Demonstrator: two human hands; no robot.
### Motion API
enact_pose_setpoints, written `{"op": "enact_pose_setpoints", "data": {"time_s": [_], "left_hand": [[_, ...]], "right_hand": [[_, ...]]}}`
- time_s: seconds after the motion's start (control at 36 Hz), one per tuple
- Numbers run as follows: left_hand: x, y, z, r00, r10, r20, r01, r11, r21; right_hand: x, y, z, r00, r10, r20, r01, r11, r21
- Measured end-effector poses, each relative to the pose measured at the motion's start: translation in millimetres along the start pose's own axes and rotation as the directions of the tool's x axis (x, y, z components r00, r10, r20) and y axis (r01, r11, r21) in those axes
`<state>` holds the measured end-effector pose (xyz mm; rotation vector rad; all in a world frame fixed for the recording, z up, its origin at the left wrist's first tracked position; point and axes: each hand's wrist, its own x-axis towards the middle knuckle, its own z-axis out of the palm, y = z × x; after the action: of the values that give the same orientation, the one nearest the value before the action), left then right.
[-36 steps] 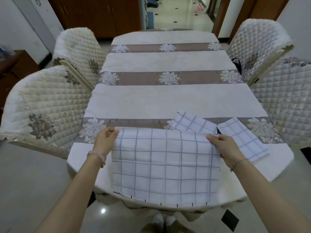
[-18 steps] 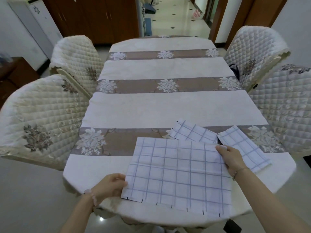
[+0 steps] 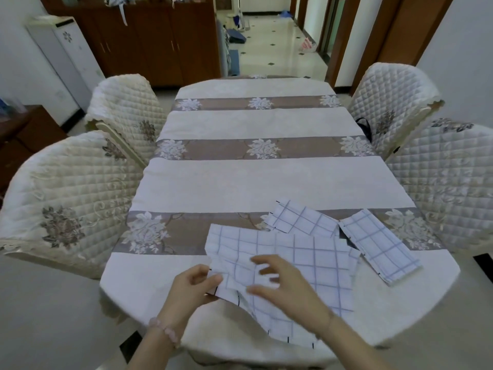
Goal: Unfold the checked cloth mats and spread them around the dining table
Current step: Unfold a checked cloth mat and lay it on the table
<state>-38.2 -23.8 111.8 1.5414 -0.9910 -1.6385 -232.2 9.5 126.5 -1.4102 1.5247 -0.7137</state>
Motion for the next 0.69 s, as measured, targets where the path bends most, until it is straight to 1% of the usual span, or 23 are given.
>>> {"op": "enact_pose_setpoints", "data": {"time_s": [0.03,0.08,0.17,0.39,0.47,0.53,0.69], "left_hand": [[-2.3,3.0,5.3,1.000,0.018,0.008,-0.018,1.000,-0.011],[-6.6,7.4,14.1,0.999,0.048,-0.001,-0.048,0.998,-0.028],[-10.4,9.7,22.1,0.998,0.061,-0.023,-0.062,0.997,-0.037],[-19.1,9.9,30.6,0.996,0.092,-0.003,-0.092,0.996,0.014],[-20.6,13.5,21.9,0.995,0.095,0.028,-0.096,0.995,0.018],[-19.7,17.1,10.0,0.996,0.087,0.019,-0.087,0.996,0.035],[-20.4,33.4,-47.9,0.996,0.088,0.004,-0.088,0.994,0.059]], "right_hand": [[-2.2,-2.6,10.9,0.999,0.010,0.035,-0.010,1.000,0.010],[-5.2,-4.1,25.5,0.998,0.041,0.046,-0.044,0.996,0.071],[-6.5,-4.5,32.1,0.999,0.050,-0.019,-0.047,0.992,0.114],[-5.7,-5.3,27.2,0.988,-0.006,-0.151,0.037,0.978,0.206],[-0.8,-4.5,15.3,0.980,0.010,-0.200,0.036,0.974,0.222],[4.5,-2.4,1.2,0.970,0.017,-0.241,0.044,0.968,0.246],[20.1,-3.0,-68.5,0.928,0.025,-0.372,0.085,0.957,0.277]]}}
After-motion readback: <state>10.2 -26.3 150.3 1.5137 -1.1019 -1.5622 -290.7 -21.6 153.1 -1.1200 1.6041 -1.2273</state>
